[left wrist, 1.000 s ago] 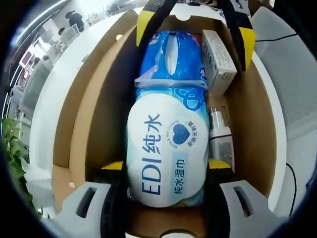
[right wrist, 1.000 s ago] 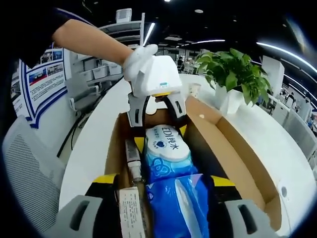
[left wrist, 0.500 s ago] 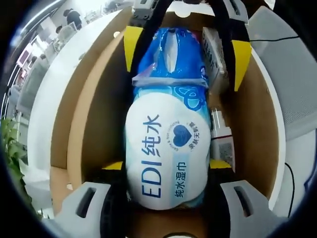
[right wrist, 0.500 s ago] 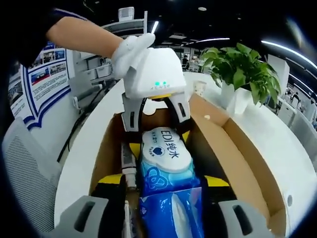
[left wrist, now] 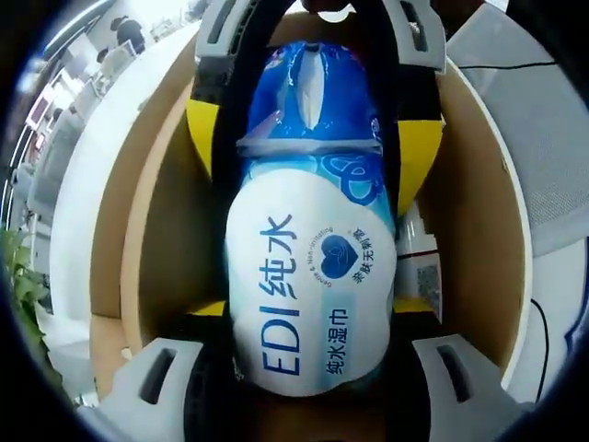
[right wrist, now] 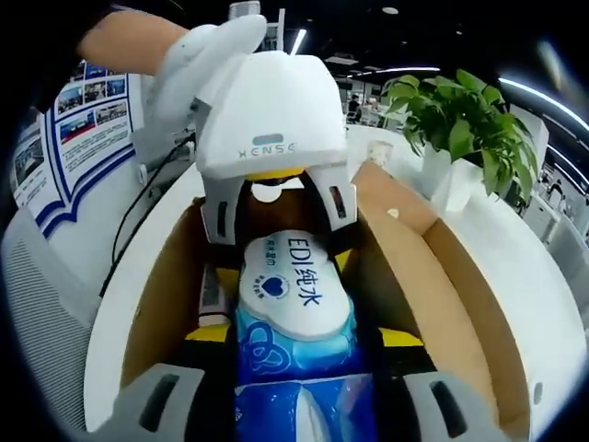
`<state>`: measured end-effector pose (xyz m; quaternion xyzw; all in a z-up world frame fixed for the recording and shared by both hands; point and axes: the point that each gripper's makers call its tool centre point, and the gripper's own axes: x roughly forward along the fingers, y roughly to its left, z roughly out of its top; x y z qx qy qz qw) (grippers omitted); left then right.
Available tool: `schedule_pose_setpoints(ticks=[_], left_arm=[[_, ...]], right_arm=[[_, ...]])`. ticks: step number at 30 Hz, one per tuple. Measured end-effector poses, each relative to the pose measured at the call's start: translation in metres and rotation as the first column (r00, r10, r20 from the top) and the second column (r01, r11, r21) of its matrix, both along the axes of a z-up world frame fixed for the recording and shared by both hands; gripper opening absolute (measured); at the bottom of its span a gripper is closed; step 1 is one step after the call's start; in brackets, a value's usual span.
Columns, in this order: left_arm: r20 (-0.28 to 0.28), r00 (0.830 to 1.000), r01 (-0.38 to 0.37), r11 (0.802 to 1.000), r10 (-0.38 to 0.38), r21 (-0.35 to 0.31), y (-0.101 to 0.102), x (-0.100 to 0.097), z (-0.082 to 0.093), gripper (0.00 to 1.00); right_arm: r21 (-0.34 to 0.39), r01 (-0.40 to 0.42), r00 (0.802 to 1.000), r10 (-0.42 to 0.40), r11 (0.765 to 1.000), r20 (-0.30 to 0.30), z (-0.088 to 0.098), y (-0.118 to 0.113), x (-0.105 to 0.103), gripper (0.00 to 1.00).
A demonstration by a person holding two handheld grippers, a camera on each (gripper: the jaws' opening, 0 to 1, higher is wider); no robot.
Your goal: Operate the shoe box by opening the lid, removing the specified soft item, and placing it in the target area until the item is outside and the box remains undamaged.
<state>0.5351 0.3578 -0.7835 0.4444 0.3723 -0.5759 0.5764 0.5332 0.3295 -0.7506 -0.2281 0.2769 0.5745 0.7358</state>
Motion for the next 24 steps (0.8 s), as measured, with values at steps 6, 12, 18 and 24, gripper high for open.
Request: schedule_pose_setpoints(ticks=[6,12,18,24], left_arm=[[0.005,1.0,0.004,1.0,-0.004,-0.005,0.0,0.0,0.0,0.65],[0.016,1.0,-0.003,1.0,0.003,-0.02,0.0,0.001,0.0,0.64],[0.018,1.0,-0.004,1.0,0.004,-0.024,0.0,0.002,0.001,0.64],[0.022,1.0,-0.002,1.0,0.003,-0.025,0.0,0.002,0.001,0.64]], right_arm=[[-0.012,-0.007,1.0,0.006,1.0,-0.017,-0.009,0.004,0.001,0.55],[-0.04,-0.016,1.0,0.016,0.999,-0.011,-0.015,0.009,0.002,0.53],[-0.041,-0.011,1.0,0.011,0.999,0.002,-0.016,0.008,0.002,0.48],[-0.054,-0.01,1.0,0.011,0.999,0.015,-0.016,0.009,0.001,0.43]])
